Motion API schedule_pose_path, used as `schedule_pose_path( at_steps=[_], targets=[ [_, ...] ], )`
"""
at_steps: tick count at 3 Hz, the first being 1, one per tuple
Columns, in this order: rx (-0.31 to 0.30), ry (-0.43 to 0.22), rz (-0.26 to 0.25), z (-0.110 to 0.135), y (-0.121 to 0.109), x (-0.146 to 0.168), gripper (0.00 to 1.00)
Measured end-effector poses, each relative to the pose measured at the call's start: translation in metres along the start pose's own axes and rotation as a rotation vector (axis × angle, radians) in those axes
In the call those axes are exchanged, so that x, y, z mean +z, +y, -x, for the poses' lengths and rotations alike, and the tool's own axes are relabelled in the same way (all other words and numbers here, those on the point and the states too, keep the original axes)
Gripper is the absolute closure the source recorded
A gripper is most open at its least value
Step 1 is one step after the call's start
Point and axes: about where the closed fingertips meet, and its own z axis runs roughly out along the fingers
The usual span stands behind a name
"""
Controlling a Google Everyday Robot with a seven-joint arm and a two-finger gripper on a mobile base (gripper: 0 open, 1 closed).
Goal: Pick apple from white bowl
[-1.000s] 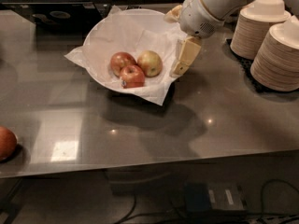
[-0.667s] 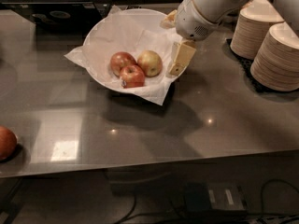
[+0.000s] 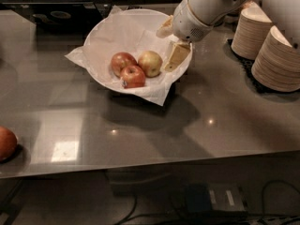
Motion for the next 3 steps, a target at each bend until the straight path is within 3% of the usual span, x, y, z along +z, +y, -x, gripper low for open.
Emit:
schedule_pose_path(
  at_steps=[1,3],
  targets=[
    [0.004,-0.005,0.015,-0.003,-0.004,0.01,0.35],
    [0.004,-0.021,0.054,-0.003,-0.009,0.031,0.38]
  ],
)
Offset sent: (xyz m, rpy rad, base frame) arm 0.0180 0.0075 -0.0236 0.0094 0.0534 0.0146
